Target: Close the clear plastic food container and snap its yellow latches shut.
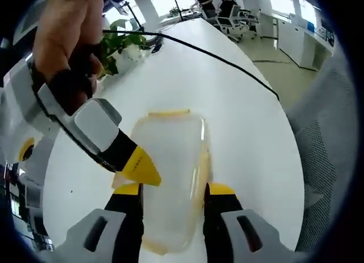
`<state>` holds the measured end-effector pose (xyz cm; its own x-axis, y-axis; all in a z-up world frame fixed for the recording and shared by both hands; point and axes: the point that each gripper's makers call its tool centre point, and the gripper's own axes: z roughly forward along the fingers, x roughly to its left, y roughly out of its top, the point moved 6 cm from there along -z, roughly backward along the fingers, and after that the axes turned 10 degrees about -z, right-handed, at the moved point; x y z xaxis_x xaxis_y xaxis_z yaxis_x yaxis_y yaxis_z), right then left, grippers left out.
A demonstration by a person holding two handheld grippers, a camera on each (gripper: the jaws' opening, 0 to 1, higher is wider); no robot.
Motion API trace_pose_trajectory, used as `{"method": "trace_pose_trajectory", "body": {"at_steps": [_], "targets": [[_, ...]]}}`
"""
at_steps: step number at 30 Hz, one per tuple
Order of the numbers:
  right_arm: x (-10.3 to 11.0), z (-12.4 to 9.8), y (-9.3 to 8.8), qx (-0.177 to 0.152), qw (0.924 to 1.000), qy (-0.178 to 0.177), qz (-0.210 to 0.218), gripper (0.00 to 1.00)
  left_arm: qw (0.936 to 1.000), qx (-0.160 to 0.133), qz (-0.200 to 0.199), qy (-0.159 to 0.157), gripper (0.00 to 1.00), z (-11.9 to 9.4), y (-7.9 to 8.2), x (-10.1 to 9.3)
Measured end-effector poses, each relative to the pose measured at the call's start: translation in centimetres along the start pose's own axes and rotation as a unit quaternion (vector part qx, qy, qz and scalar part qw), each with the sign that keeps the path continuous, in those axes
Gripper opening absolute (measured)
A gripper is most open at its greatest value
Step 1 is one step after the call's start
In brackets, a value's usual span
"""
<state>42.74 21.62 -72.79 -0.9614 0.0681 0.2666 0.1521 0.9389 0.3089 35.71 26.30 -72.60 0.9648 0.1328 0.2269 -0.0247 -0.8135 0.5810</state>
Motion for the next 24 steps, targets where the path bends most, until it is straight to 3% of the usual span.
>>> {"method": "trace_pose_trajectory", "body": {"at_steps": [10, 24], "targets": [[0.05, -0.24, 0.10, -0.003, 1.0000, -0.008, -0.002, 0.42, 0.9997, -0.009, 0.020, 0.007, 0.40, 0.04, 0.10, -0.66], [0.39, -0.62, 0.30, -0.013, 0.9991, -0.037, -0.018, 0.43, 0.9994, 0.002, 0.032, 0.008, 0.42, -0.11, 0.26, -0.76]]}}
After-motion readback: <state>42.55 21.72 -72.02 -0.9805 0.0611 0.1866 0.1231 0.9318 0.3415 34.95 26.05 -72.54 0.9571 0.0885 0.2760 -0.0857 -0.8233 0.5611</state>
